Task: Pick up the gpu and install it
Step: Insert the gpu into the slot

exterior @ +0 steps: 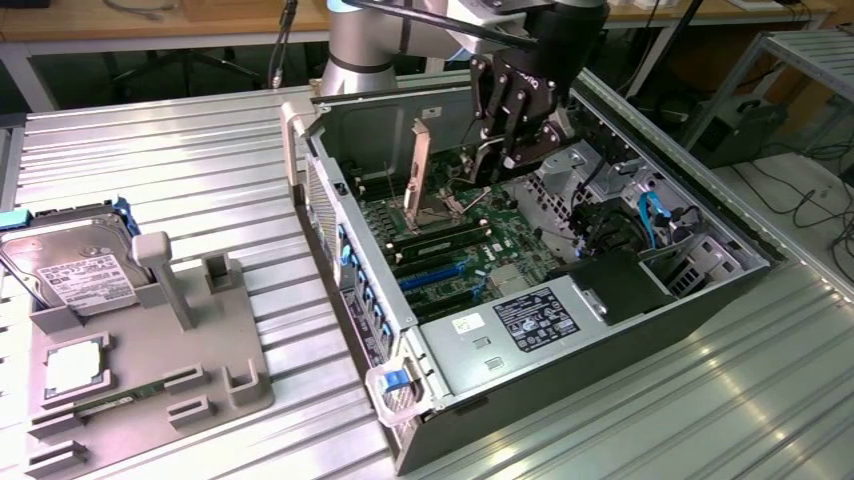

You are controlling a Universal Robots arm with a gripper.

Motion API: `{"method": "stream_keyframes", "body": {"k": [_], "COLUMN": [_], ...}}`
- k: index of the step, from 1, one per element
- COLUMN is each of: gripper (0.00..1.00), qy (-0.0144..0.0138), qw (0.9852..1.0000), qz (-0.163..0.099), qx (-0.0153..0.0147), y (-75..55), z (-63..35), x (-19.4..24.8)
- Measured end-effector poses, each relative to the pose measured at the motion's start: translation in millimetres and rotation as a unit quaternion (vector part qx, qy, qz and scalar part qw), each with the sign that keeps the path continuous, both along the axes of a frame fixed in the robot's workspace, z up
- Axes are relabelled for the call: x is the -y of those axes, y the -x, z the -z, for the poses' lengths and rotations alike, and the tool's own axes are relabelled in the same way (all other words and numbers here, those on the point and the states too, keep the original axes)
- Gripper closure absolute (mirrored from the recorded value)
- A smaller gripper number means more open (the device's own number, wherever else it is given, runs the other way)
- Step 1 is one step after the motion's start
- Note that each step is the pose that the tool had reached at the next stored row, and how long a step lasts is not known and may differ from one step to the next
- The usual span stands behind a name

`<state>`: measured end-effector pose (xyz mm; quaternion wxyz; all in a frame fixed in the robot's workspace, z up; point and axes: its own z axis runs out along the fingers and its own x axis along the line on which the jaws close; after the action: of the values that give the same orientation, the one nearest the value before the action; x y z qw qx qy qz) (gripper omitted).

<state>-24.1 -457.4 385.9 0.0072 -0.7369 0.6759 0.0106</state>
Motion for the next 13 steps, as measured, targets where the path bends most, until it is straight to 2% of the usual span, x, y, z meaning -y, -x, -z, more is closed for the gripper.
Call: {"method": "stream_keyframes", "body": {"k": [13], "gripper": [0.72], "qy": [0.0], "qw": [1.0], "qz": [-0.001], "qx": [0.0], "y": [0.0], "z": [4.5], "x": [0.5]}}
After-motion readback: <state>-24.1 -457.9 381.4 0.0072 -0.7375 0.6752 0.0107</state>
